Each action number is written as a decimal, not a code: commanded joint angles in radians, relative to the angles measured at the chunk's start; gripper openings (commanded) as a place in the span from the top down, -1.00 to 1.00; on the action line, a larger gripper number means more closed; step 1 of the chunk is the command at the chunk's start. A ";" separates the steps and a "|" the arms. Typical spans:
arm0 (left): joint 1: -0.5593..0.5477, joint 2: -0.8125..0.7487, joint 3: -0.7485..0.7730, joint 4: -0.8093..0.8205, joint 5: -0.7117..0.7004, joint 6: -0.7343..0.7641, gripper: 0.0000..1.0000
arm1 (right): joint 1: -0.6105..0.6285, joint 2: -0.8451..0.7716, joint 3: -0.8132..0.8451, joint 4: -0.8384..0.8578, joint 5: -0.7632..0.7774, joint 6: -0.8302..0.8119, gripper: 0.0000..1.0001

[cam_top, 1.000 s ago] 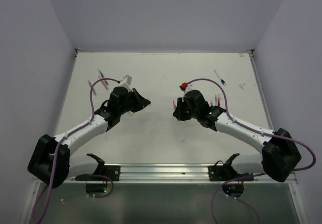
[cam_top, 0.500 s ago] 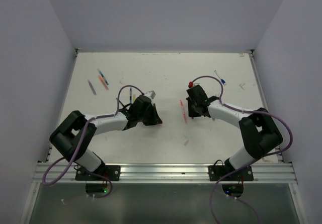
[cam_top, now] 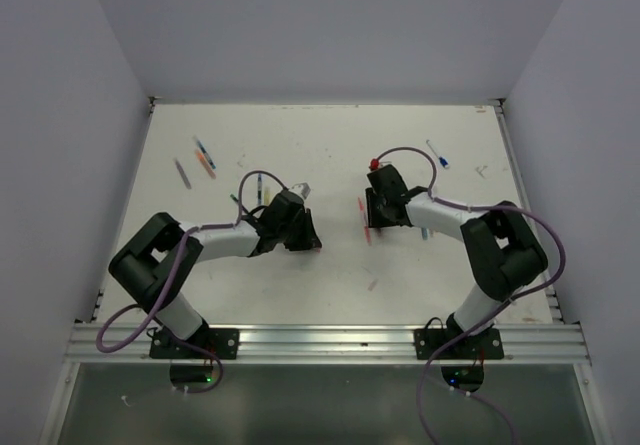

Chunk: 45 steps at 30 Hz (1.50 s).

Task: Open the pen caps

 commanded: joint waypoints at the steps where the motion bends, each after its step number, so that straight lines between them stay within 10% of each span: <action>1: -0.005 0.020 0.031 0.010 -0.028 0.020 0.64 | -0.007 0.032 0.040 0.040 0.000 -0.017 0.25; 19: -0.005 -0.039 0.001 0.004 -0.065 0.025 0.07 | 0.010 -0.435 -0.090 -0.348 -0.036 0.187 -0.19; 45: -0.005 -0.229 -0.034 -0.040 -0.075 0.032 -0.19 | 0.260 -0.551 -0.328 -0.280 -0.039 0.633 0.18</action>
